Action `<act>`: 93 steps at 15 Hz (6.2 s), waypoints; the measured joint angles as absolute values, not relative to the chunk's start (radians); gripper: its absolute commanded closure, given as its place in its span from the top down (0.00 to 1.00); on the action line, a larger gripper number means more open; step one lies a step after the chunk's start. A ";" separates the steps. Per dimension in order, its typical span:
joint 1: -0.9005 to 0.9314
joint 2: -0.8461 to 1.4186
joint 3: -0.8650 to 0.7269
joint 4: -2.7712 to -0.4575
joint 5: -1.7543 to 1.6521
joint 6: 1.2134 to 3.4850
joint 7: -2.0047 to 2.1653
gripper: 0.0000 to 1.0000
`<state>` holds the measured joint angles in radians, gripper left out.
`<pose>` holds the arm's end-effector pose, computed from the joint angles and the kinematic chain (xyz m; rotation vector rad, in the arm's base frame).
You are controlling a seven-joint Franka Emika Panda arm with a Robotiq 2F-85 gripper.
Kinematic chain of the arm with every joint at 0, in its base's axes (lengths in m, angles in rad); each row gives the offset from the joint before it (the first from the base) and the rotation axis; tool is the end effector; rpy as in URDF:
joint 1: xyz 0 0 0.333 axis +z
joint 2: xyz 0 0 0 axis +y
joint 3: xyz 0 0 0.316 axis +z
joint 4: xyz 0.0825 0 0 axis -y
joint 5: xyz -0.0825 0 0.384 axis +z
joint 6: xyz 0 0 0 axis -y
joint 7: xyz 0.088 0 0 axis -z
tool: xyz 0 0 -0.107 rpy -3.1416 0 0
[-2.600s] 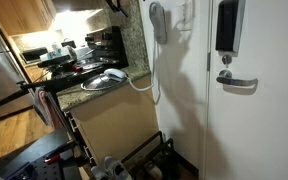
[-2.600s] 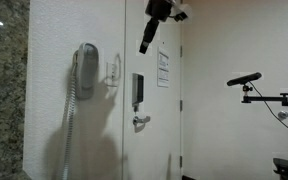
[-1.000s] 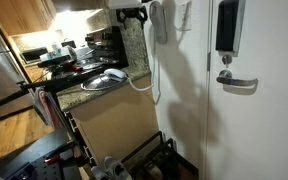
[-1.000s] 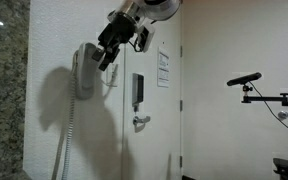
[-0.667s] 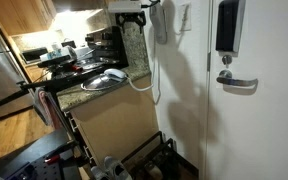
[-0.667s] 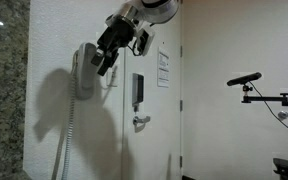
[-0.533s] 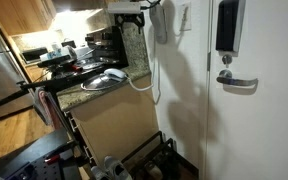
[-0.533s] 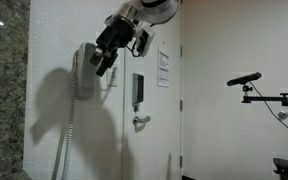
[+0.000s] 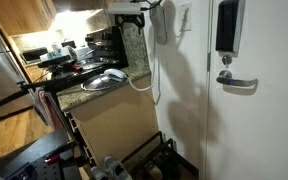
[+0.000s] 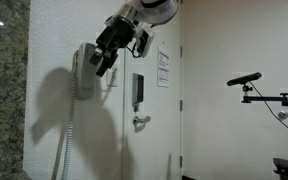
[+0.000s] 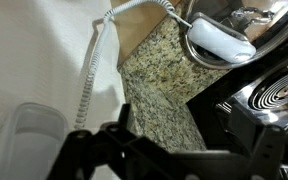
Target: Hang up the telephone cord on the handset
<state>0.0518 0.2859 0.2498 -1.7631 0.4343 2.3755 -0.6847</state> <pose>0.6372 0.1882 0.4429 -2.5752 -0.9379 -0.5549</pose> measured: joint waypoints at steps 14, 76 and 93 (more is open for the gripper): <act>0.089 0.366 0.293 -1.838 0.418 2.993 -0.799 1.00; 0.503 0.802 -0.233 -1.593 -0.227 2.965 0.128 1.00; 0.550 0.867 -0.292 -1.514 -0.227 2.965 0.256 0.49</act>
